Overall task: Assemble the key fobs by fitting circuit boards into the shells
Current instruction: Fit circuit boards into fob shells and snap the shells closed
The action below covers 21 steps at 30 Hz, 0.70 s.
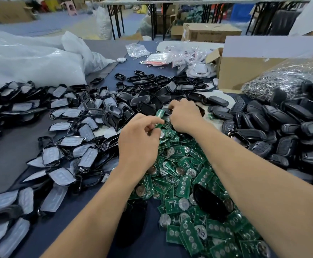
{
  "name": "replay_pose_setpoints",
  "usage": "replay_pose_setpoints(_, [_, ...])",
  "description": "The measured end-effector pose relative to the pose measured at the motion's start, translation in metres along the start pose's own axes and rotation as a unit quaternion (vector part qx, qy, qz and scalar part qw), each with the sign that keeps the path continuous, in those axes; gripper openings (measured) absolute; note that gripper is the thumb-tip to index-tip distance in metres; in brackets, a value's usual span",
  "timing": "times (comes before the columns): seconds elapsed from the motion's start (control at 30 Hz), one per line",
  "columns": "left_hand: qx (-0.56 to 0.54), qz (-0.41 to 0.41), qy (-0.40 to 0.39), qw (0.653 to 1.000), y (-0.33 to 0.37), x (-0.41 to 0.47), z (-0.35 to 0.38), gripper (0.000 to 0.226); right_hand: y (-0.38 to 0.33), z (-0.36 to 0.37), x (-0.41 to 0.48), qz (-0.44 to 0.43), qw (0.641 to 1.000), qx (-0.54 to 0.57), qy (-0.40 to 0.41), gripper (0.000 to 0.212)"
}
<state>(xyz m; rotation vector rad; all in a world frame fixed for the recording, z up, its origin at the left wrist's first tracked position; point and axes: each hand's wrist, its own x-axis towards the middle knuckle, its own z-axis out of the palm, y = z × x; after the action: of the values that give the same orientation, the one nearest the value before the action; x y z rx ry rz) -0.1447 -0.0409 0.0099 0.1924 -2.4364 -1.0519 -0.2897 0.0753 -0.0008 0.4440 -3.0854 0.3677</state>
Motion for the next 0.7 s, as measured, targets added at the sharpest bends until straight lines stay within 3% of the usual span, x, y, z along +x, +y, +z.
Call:
replay_pose_setpoints(0.2, [-0.061, -0.056, 0.04, 0.996, 0.002, 0.001, -0.005, 0.016, 0.003, -0.013, -0.029, 0.021, 0.991, 0.024, 0.128, 0.025])
replay_pose_setpoints(0.33, [-0.156, -0.086, 0.013, 0.984, 0.0, 0.002, -0.004, 0.026, 0.013, -0.025, -0.072, 0.048, 0.943, 0.225, 0.239, 0.028])
replay_pose_setpoints(0.47, [-0.26, -0.094, -0.021, 0.961, 0.004, 0.002, 0.0, 0.047, 0.01, -0.021, -0.122, 0.064, 0.889, 0.408, 0.198, 0.008])
replay_pose_setpoints(0.7, [-0.335, -0.055, -0.053, 0.939, 0.001, -0.002, 0.002, 0.046, 0.006, -0.015, -0.14, 0.073, 0.886, 0.432, 0.151, 0.01])
